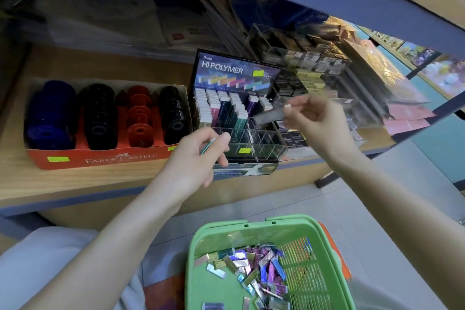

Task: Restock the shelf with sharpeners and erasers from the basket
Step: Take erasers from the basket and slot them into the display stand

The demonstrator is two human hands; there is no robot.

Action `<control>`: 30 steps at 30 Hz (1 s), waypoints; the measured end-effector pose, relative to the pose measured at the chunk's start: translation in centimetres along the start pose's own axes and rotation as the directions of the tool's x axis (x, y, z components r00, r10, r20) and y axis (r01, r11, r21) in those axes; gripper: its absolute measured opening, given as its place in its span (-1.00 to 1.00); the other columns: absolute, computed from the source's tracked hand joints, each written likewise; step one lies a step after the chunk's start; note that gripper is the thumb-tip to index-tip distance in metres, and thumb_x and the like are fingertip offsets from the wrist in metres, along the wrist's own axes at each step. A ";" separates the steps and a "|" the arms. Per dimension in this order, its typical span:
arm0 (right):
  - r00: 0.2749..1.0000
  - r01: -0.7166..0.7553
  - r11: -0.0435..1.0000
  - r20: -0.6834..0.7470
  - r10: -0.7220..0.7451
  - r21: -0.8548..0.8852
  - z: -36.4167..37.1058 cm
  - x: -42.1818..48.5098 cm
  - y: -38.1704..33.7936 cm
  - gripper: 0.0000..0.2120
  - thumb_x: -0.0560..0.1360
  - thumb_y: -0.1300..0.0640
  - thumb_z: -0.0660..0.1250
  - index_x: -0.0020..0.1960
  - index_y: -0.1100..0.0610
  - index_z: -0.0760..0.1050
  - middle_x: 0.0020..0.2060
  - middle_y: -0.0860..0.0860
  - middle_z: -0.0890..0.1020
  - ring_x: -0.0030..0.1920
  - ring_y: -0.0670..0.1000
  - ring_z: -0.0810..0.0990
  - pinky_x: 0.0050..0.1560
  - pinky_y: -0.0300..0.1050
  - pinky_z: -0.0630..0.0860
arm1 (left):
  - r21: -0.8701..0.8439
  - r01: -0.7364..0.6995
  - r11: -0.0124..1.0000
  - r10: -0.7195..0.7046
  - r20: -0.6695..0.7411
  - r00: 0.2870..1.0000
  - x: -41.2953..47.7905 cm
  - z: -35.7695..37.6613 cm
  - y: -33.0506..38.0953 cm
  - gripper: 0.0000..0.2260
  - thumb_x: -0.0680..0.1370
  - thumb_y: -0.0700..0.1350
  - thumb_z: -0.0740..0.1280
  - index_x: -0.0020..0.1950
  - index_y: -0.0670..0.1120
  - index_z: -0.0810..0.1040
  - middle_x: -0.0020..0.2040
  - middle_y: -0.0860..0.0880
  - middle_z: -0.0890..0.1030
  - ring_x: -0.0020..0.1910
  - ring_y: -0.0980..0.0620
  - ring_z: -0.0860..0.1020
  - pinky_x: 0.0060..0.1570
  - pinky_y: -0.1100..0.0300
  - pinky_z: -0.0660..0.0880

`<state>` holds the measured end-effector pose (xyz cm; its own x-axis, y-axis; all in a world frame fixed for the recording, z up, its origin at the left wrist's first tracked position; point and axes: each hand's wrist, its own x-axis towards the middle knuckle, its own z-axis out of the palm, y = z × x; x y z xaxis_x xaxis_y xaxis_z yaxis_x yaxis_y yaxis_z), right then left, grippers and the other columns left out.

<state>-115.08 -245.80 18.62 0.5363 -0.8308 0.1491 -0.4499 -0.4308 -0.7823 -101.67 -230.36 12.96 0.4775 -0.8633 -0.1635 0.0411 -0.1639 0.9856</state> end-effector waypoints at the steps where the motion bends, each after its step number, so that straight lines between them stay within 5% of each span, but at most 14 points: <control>1: 0.997 0.056 0.995 -0.056 -0.062 -0.087 -0.1 0.8 0.7 -0.94 0.52 0.23 0.33 -0.09 0.10 0.51 -0.22 0.05 0.64 -0.19 0.01 0.65 -0.09 -0.10 0.62 | -0.004 -0.004 1.000 0.004 0.012 1.000 0.0 0.0 0.1 -0.70 0.61 -0.01 0.19 -0.04 -0.27 0.47 -0.38 0.13 0.57 -0.63 0.14 0.25 -0.61 0.43 0.18; 3: 0.986 0.116 0.974 -0.092 -0.136 -0.194 0.1 2.2 1.8 -0.94 0.53 0.22 0.33 -0.09 0.09 0.50 -0.24 0.02 0.62 -0.16 0.06 0.63 -0.05 -0.05 0.59 | -0.004 -0.003 1.000 0.004 0.030 1.000 0.1 0.1 0.2 -0.68 0.60 -0.01 0.20 -0.04 -0.30 0.49 -0.46 0.20 0.53 -0.63 0.18 0.25 -0.62 0.44 0.17; 8: 0.976 0.195 0.928 -0.030 -0.216 -0.319 1.0 4.6 3.6 -0.94 0.54 0.23 0.31 -0.08 0.10 0.49 -0.27 -0.07 0.55 -0.20 -0.03 0.55 -0.23 -0.37 0.44 | -0.014 -0.024 1.000 0.024 0.029 0.999 0.1 0.2 0.5 -0.67 0.59 -0.02 0.22 -0.06 -0.31 0.50 -0.50 0.19 0.50 -0.63 0.25 0.32 -0.61 0.49 0.17; 13: 0.923 0.367 0.769 0.106 -0.369 -0.524 0.4 6.2 3.6 -0.91 0.52 0.32 0.30 -0.01 0.21 0.55 -0.13 0.08 0.60 -0.13 0.05 0.56 -0.06 -0.01 0.53 | -0.089 0.021 0.996 -0.020 0.017 1.000 0.2 0.2 0.6 -0.77 0.61 -0.02 0.18 -0.05 -0.19 0.44 -0.54 0.15 0.47 -0.64 0.19 0.19 -0.62 0.41 0.16; 17: 0.887 0.447 0.702 0.177 -0.426 -0.555 0.5 6.7 3.2 -0.90 0.52 0.32 0.30 0.01 0.25 0.55 -0.07 0.14 0.60 -0.09 0.14 0.58 -0.03 0.08 0.53 | -0.246 0.114 0.963 -0.118 -0.001 0.993 0.5 0.2 0.8 -0.93 0.62 -0.25 0.12 0.08 -0.21 0.33 -0.45 0.01 0.45 -0.66 0.15 0.16 -0.64 0.38 0.07; 21: 0.877 0.467 0.722 0.167 -0.450 -0.510 0.7 7.1 3.4 -0.89 0.51 0.35 0.30 0.01 0.26 0.56 -0.06 0.12 0.59 -0.08 0.11 0.58 -0.02 0.07 0.54 | -0.256 0.108 0.961 -0.110 0.007 0.994 0.5 0.1 0.6 -0.88 0.58 -0.33 0.08 0.08 -0.19 0.32 -0.54 0.05 0.45 -0.65 0.14 0.19 -0.64 0.36 0.07; 26: 0.888 0.448 0.752 0.141 -0.438 -0.483 0.6 7.2 4.1 -0.87 0.51 0.38 0.29 0.01 0.24 0.55 -0.08 0.03 0.54 -0.10 0.00 0.53 0.00 0.01 0.54 | -0.129 0.020 0.991 -0.021 -0.004 1.000 0.4 -0.2 0.4 -0.94 0.61 -0.18 0.21 -0.01 -0.06 0.46 -0.24 0.03 0.59 -0.57 0.11 0.29 -0.62 0.39 0.18; 30: 0.907 0.406 0.791 0.094 -0.411 -0.459 1.1 7.2 3.6 -0.91 0.53 0.29 0.31 0.01 0.20 0.55 -0.11 0.02 0.57 -0.19 -0.10 0.51 -0.12 -0.31 0.49 | -0.099 -0.018 0.995 0.016 -0.019 1.000 0.4 -0.3 0.4 -0.92 0.59 -0.17 0.26 0.01 -0.06 0.54 -0.16 0.01 0.60 -0.57 0.13 0.29 -0.60 0.44 0.20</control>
<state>-112.08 -252.92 16.18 0.7382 -0.5433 0.3998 -0.4658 -0.8393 -0.2805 -101.26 -230.61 13.28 0.4950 -0.8565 -0.1465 0.1191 -0.1002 0.9878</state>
